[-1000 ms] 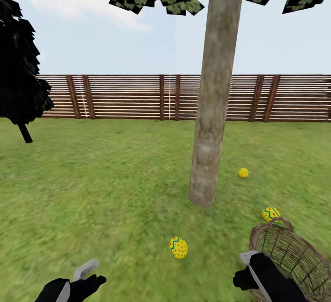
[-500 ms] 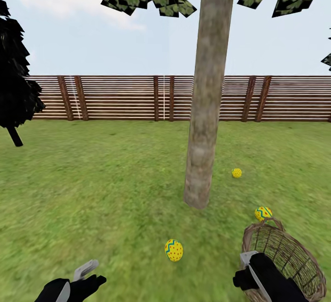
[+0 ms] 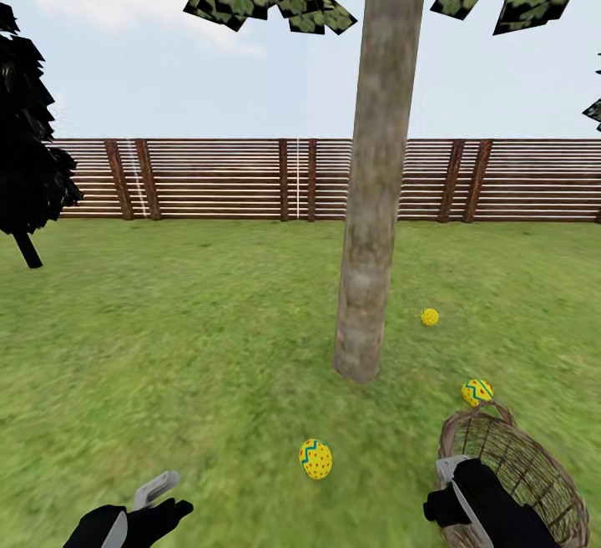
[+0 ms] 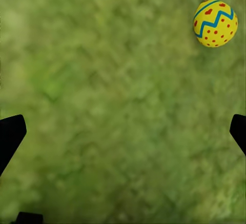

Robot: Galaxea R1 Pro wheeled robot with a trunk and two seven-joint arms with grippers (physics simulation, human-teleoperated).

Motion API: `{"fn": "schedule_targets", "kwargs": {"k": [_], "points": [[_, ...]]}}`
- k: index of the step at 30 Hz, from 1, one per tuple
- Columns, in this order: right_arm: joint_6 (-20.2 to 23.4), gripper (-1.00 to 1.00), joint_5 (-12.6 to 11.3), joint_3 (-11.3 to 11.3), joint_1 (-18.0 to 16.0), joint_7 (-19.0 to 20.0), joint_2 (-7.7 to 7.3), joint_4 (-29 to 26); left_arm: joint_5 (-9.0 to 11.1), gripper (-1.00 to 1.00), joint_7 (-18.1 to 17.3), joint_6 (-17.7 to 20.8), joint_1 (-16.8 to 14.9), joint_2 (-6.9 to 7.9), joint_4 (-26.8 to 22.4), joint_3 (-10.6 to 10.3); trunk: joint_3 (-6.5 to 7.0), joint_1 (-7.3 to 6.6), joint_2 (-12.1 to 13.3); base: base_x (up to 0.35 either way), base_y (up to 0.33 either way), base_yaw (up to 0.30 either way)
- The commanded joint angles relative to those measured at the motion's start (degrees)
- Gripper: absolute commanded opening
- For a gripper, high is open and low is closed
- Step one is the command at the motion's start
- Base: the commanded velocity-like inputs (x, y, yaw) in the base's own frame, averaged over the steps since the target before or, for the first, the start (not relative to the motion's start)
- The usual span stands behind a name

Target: Take the three Easter eggs out of the wicker basket on the lawn in the garden, then place them on the lawn next to a single tree (choose any tree) so that all three eggs are next to the same tree and none are left in the basket.

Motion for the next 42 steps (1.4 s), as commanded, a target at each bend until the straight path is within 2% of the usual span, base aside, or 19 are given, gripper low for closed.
{"fn": "schedule_targets", "kwargs": {"k": [1,42], "points": [[0.2,1.00,0.6,0.2,0.0,0.5,-0.05,-0.1,0.1,1.00,-0.2,0.4,0.0,-0.04,-0.1,0.3,0.12,-0.23,0.4,0.000,0.000,0.000],[0.1,1.00,0.6,0.2,0.0,0.6,0.17,-0.1,0.2,1.00,-0.2,0.4,0.0,0.12,-0.2,0.3,7.48,-9.23,16.8,0.000,0.000,0.000]]}}
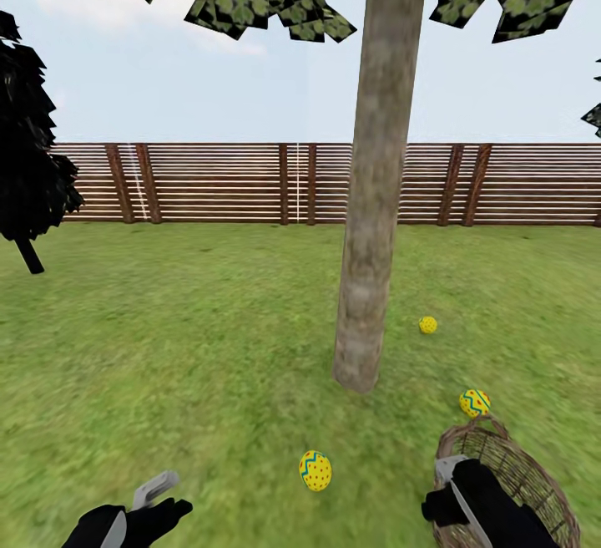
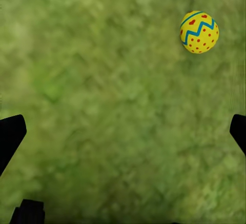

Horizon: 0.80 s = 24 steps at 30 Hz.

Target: Take the three Easter eggs out of the wicker basket on the lawn in the garden, then place them on the lawn next to a single tree (choose any tree) so that all three eggs are next to the same tree and none are left in the basket.

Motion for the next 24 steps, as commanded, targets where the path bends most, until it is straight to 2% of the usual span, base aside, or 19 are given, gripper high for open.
{"fn": "schedule_targets", "kwargs": {"k": [1,9,24], "points": [[0.3,1.00,0.6,0.2,0.0,0.5,-0.04,-0.1,0.1,1.00,-0.2,0.4,0.0,-0.03,-0.1,0.3,0.12,-0.23,0.4,0.000,0.000,0.000],[0.3,1.00,0.6,0.2,0.0,0.4,0.64,-0.2,0.2,1.00,-0.3,0.5,-0.1,0.03,-0.1,0.3,1.55,-1.98,3.6,0.000,0.000,0.000],[0.3,1.00,0.7,0.0,0.0,0.4,0.63,-0.2,0.1,1.00,-0.3,0.5,-0.1,-0.01,0.0,0.2,4.25,-5.28,9.6,0.000,0.000,0.000]]}}
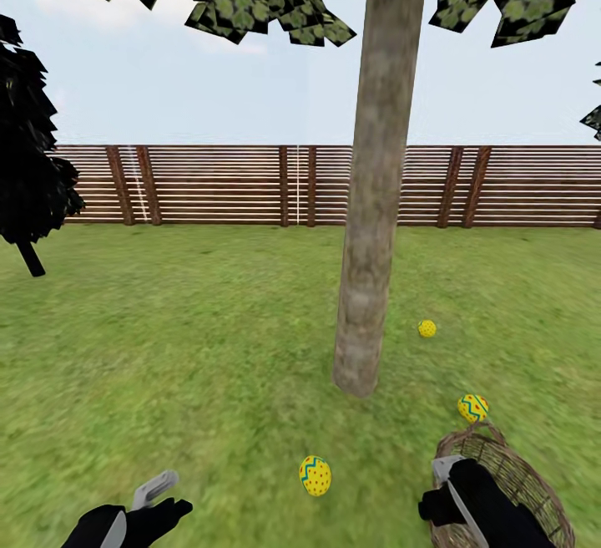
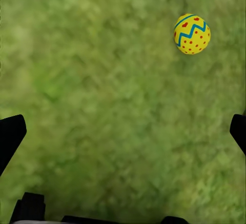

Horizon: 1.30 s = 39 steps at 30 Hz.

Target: Take the three Easter eggs out of the wicker basket on the lawn in the garden, then place them on the lawn next to a single tree (choose any tree) so that all three eggs are next to the same tree and none are left in the basket.

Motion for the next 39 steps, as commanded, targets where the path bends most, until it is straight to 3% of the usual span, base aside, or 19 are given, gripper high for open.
{"fn": "schedule_targets", "kwargs": {"k": [1,39], "points": [[0.2,1.00,0.6,0.1,0.0,0.5,-0.07,-0.1,0.1,1.00,-0.2,0.4,0.0,-0.04,-0.1,0.3,0.11,-0.22,0.4,0.000,0.000,0.000],[0.2,1.00,0.7,0.3,0.0,0.5,0.09,-0.1,0.1,1.00,-0.1,0.4,0.0,-0.19,-0.1,0.3,6.94,-8.57,15.6,0.000,0.000,0.000]]}}
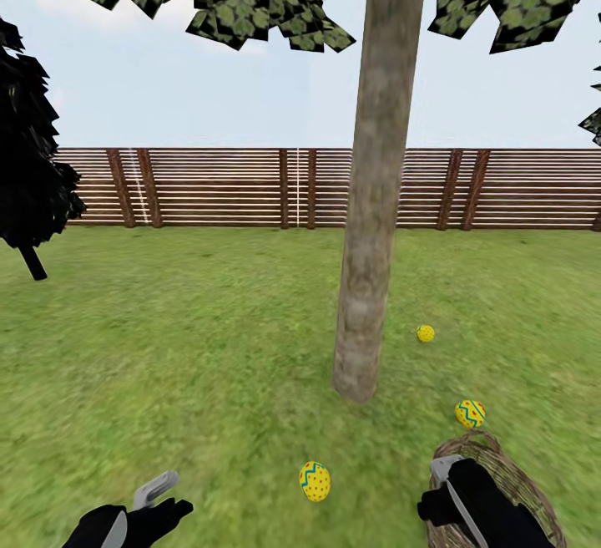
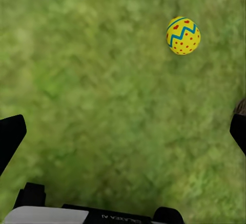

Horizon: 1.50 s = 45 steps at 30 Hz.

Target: Take the three Easter eggs out of the wicker basket on the lawn in the garden, then place them on the lawn next to a single tree (choose any tree) so that all three eggs are next to the same tree and none are left in the basket.

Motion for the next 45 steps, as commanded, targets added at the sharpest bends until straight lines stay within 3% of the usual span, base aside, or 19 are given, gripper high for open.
{"fn": "schedule_targets", "kwargs": {"k": [1,45], "points": [[0.3,1.00,0.6,0.2,0.0,0.5,-0.05,-0.1,0.1,1.00,-0.2,0.4,0.0,-0.04,-0.1,0.3,0.10,-0.22,0.4,0.000,0.000,0.000],[0.3,1.00,0.5,0.2,0.0,0.5,0.03,0.0,0.1,1.00,-0.2,0.4,0.0,-0.06,0.0,0.3,8.00,-9.88,18.0,0.000,0.000,0.000]]}}
